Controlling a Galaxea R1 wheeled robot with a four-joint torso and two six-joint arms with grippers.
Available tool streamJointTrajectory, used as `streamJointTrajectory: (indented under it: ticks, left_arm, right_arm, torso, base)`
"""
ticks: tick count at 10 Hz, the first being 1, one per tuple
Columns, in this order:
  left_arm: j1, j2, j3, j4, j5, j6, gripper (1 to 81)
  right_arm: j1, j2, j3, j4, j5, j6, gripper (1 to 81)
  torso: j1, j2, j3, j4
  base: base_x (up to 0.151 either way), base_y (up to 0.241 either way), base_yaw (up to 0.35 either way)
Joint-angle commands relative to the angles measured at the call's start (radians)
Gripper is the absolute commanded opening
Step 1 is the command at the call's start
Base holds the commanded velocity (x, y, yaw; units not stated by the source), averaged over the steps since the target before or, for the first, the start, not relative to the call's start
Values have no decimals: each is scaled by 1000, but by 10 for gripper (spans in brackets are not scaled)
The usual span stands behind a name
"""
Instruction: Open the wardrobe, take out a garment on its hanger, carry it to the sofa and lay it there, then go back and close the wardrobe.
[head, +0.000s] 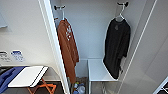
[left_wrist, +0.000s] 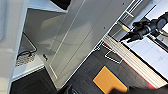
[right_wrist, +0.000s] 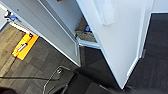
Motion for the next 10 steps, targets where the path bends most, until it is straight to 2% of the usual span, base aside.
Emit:
streamJointTrajectory:
  ticks: [1, 4, 6, 10]
  left_arm:
    - [-66, -1, -21, -27, 15, -4, 811]
    - [-39, 82, -125, -74, 10, -4, 811]
    - [-32, 157, -180, -82, -32, -4, 811]
    - [-32, 291, -309, -114, -69, -4, 811]
  right_arm:
    - [-19, -25, -113, 15, 60, 40, 811]
    - [-117, 111, -262, 15, 85, 120, 811]
    - [-166, 266, -375, 15, 95, 173, 811]
    - [-225, 467, -489, 14, 100, 216, 811]
  torso:
    - [0, 0, 0, 0]
    - [-1, 0, 0, 0]
    - [-1, -1, 0, 0]
    - [-2, -1, 0, 0]
  base:
    - [0, 0, 0]
    - [0, 0, 0]
    - [0, 0, 0]
    - [0, 0, 0]
